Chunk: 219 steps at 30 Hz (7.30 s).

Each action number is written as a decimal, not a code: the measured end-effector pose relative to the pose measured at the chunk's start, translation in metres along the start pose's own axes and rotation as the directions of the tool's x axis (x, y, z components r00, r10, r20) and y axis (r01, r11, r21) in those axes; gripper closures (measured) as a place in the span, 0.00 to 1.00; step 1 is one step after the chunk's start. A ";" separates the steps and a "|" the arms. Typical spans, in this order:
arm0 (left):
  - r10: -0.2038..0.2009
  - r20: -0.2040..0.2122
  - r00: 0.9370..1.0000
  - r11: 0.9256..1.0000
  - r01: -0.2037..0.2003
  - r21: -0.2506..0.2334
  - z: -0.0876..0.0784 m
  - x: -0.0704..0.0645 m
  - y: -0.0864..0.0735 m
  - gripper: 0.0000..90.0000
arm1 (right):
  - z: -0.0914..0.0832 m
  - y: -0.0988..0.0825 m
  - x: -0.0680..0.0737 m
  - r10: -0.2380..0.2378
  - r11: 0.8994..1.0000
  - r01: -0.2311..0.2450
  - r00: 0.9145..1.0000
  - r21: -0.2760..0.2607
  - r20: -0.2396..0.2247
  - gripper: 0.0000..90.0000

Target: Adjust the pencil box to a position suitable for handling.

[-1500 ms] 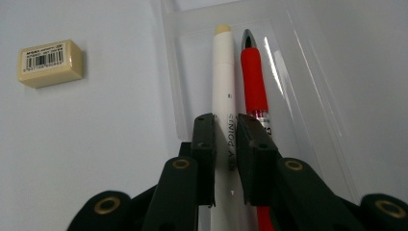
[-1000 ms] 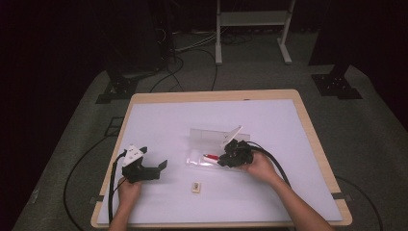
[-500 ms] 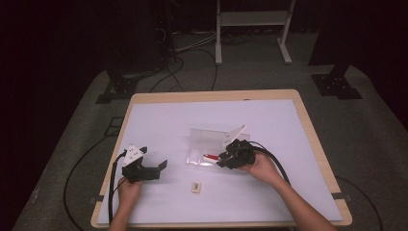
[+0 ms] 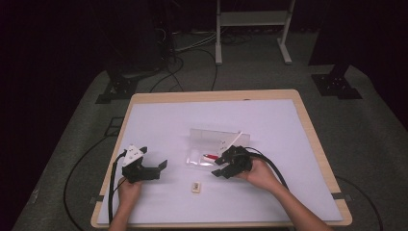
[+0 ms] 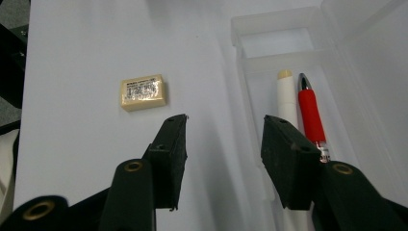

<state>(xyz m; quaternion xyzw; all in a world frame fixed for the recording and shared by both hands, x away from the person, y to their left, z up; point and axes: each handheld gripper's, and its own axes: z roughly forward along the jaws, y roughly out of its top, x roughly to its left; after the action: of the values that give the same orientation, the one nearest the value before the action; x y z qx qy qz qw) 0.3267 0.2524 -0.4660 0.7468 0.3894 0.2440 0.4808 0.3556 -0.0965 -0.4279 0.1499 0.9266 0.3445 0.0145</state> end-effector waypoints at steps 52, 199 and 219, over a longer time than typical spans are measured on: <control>0.003 0.001 1.000 1.000 -0.003 0.001 0.000 0.000 0.000 0.00 | 0.028 0.018 0.034 -0.067 0.998 0.068 0.994 0.006 -0.084 0.50; -0.007 0.006 1.000 1.000 0.007 -0.010 0.000 0.000 0.000 0.00 | 0.032 0.081 -0.006 -0.072 0.997 0.072 0.997 -0.007 0.008 0.65; -0.003 0.006 1.000 1.000 0.003 -0.007 -0.001 0.001 0.000 0.00 | 0.047 0.081 -0.022 -0.051 0.999 0.051 0.999 0.017 0.012 0.65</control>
<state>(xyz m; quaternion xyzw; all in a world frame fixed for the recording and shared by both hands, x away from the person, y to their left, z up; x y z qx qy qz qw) 0.3265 0.2531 -0.4660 0.7451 0.3881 0.2424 0.4852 0.4044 -0.0148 -0.4136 0.1286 0.9328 0.3354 0.0277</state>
